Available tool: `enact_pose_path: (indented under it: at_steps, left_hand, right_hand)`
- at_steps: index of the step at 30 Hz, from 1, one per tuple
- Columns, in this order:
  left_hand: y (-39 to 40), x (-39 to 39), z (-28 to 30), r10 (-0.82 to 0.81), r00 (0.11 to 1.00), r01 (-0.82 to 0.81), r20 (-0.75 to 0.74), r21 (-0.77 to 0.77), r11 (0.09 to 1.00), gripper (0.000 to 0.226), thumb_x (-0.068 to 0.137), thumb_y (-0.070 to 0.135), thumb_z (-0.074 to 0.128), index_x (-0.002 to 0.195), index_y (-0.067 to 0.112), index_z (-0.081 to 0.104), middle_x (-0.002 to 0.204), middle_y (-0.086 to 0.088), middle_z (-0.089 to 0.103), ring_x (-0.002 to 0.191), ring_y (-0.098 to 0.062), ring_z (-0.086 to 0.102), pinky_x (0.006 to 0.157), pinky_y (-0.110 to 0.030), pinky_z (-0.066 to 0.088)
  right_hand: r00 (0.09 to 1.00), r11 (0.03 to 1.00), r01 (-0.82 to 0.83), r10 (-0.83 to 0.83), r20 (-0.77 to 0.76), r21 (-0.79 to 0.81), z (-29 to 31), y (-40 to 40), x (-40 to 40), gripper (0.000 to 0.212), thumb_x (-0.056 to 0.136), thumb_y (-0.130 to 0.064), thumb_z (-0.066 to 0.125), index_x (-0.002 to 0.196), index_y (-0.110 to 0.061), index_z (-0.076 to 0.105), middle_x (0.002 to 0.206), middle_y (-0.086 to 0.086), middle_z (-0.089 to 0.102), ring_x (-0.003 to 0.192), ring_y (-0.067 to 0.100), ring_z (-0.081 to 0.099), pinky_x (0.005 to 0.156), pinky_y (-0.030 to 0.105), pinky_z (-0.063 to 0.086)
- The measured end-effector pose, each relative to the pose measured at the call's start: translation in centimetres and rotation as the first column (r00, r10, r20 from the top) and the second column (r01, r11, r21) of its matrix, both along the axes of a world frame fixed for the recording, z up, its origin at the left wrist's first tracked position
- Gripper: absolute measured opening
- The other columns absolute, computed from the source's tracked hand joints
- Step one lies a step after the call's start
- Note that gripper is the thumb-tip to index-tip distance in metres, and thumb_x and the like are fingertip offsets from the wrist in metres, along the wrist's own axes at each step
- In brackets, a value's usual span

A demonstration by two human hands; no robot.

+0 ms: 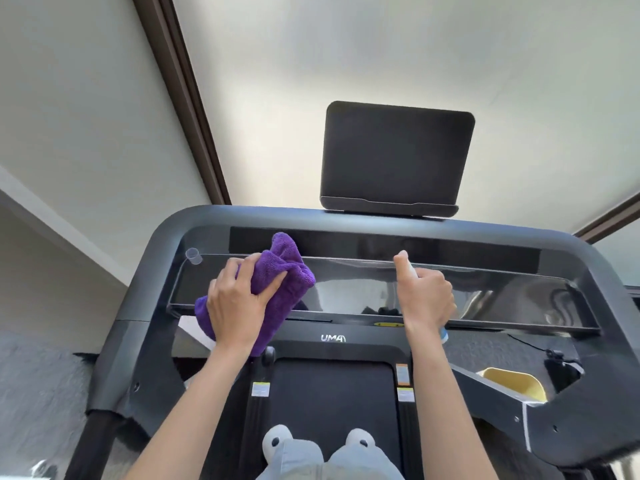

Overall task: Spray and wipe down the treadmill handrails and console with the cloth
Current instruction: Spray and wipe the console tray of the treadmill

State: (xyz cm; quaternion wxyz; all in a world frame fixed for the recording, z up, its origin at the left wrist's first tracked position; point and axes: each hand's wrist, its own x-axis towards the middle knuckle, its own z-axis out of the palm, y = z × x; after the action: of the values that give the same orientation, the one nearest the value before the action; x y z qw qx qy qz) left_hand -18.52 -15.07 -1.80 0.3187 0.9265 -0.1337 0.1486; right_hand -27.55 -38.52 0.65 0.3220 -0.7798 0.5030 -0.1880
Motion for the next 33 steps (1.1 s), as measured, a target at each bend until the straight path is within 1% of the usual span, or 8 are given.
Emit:
enact_pose_path:
  at_steps: [7,11,13,16,20,27,30,33]
  left_hand:
    - [-4.5,-0.4,0.2,-0.071,0.997,0.071,0.005,0.008,0.997,0.054,0.083,0.065,0.05,0.111,0.022,0.067,0.091,-0.001,0.062,0.073,-0.027,0.059,0.07,-0.039,0.047]
    - [-6.4,-1.0,0.0,-0.09,0.996,0.09,-0.007,0.015,0.996,0.056,0.082,0.067,0.049,0.11,0.022,0.067,0.091,0.0,0.062,0.07,-0.028,0.057,0.069,-0.038,0.046]
    - [-7.4,-1.4,-0.1,-0.104,0.995,0.104,-0.003,0.023,0.994,0.056,0.082,0.067,0.049,0.109,0.022,0.067,0.091,0.0,0.062,0.069,-0.028,0.058,0.068,-0.037,0.046]
    - [-8.9,-2.1,-0.2,-0.126,0.992,0.126,-0.001,0.024,0.992,0.056,0.082,0.067,0.049,0.108,0.021,0.068,0.089,0.0,0.062,0.069,-0.027,0.058,0.067,-0.036,0.045]
    - [-11.1,-2.9,-0.2,-0.17,0.985,0.17,-0.002,0.025,0.985,0.054,0.083,0.066,0.05,0.107,0.021,0.068,0.088,0.001,0.062,0.069,-0.026,0.059,0.068,-0.037,0.045]
    - [-13.5,-4.1,0.1,-0.179,0.984,0.179,0.007,0.016,0.984,0.054,0.082,0.066,0.05,0.107,0.021,0.068,0.089,0.001,0.063,0.068,-0.025,0.059,0.067,-0.034,0.044]
    - [-14.5,-4.7,0.0,-0.182,0.983,0.182,-0.002,0.009,0.983,0.055,0.082,0.066,0.05,0.108,0.021,0.068,0.089,0.001,0.063,0.069,-0.026,0.058,0.067,-0.035,0.045]
    - [-15.5,-5.2,-0.1,-0.193,0.981,0.194,-0.018,0.005,0.981,0.056,0.081,0.068,0.049,0.108,0.022,0.068,0.09,0.003,0.063,0.07,-0.026,0.058,0.068,-0.035,0.045]
  right_hand:
    - [0.998,0.998,0.067,-0.067,-0.014,-0.003,-1.0,-3.6,-2.0,0.072,0.094,-0.071,0.046,0.052,-0.013,0.04,0.056,0.005,0.052,0.063,0.032,0.055,0.067,0.037,0.038]
    - [0.994,0.994,0.11,-0.11,0.005,-0.016,-0.4,-6.3,-3.8,0.073,0.096,-0.069,0.048,0.052,-0.011,0.041,0.058,0.007,0.054,0.065,0.033,0.052,0.068,0.038,0.036]
    - [0.993,0.993,0.119,-0.119,0.011,-0.024,-0.4,-7.9,-4.9,0.077,0.095,-0.071,0.046,0.052,-0.007,0.048,0.06,0.008,0.058,0.066,0.032,0.054,0.068,0.038,0.037]
    - [0.989,0.988,0.15,-0.15,0.007,-0.016,-1.1,-10.0,-6.4,0.092,0.08,-0.083,0.03,0.06,0.0,0.063,0.062,0.01,0.066,0.067,0.031,0.06,0.069,0.037,0.041]
    - [0.982,0.981,0.187,-0.185,0.043,-0.042,-1.2,-11.7,-7.7,0.09,0.071,-0.079,0.026,0.059,0.001,0.066,0.06,0.011,0.067,0.064,0.033,0.062,0.071,0.04,0.048]
    - [0.98,0.979,0.193,-0.19,0.052,-0.058,-1.4,-14.2,-8.7,0.095,0.076,-0.083,0.025,0.062,0.003,0.064,0.064,0.012,0.068,0.065,0.032,0.061,0.068,0.036,0.044]
    - [0.975,0.977,0.213,-0.21,0.07,-0.031,-1.3,-15.4,-10.0,0.097,0.078,-0.084,0.025,0.065,0.003,0.067,0.063,0.013,0.068,0.067,0.031,0.062,0.065,0.035,0.037]
    - [0.965,0.969,0.247,-0.248,0.09,0.021,-0.8,-17.1,-11.8,0.087,0.091,-0.077,0.035,0.061,-0.002,0.066,0.062,0.007,0.066,0.071,0.03,0.062,0.071,0.036,0.034]
